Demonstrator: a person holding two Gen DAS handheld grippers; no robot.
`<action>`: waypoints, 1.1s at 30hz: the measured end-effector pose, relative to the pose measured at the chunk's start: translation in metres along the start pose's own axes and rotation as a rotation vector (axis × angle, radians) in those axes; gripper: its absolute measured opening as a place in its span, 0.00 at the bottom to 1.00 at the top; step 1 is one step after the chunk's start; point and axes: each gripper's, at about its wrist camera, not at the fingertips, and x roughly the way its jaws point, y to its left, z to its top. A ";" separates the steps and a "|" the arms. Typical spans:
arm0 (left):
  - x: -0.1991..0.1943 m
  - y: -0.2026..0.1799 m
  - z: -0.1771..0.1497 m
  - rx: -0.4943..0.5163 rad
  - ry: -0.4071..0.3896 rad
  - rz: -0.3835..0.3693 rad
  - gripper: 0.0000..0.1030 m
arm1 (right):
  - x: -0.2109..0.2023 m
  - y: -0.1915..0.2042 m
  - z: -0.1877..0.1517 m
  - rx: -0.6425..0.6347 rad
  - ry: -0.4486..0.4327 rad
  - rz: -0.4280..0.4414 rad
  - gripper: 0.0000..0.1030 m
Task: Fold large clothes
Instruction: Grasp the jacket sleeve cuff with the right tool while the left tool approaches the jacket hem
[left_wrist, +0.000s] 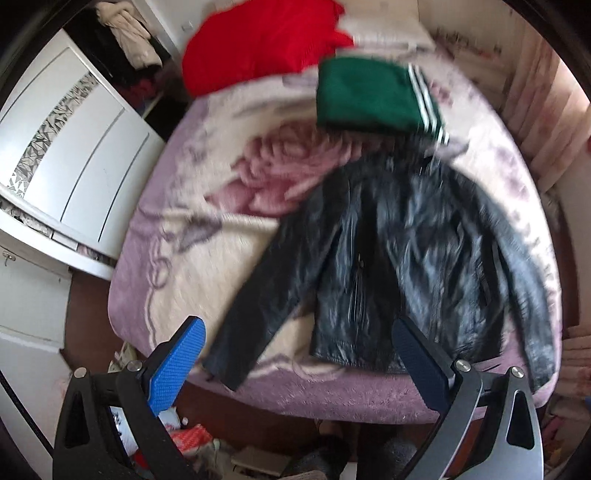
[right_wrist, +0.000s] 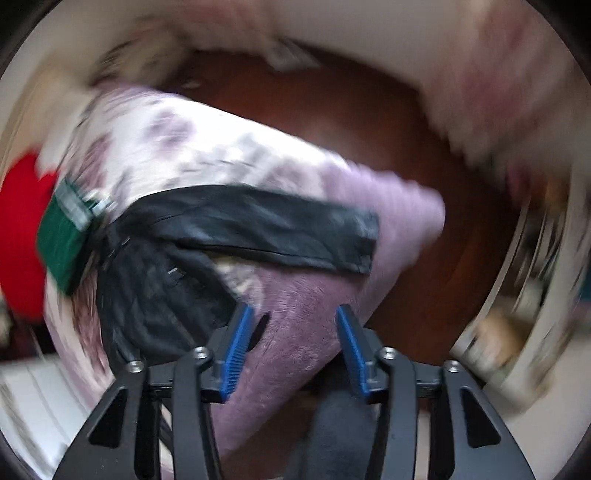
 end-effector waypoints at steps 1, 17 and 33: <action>0.013 -0.010 -0.001 0.005 0.019 0.005 1.00 | 0.032 -0.026 0.010 0.075 0.043 0.002 0.63; 0.127 -0.135 -0.008 0.134 0.133 -0.002 1.00 | 0.260 -0.119 0.054 0.344 0.040 0.112 0.40; 0.154 -0.222 -0.002 0.302 0.099 -0.116 1.00 | 0.227 -0.158 0.055 0.388 -0.032 0.316 0.51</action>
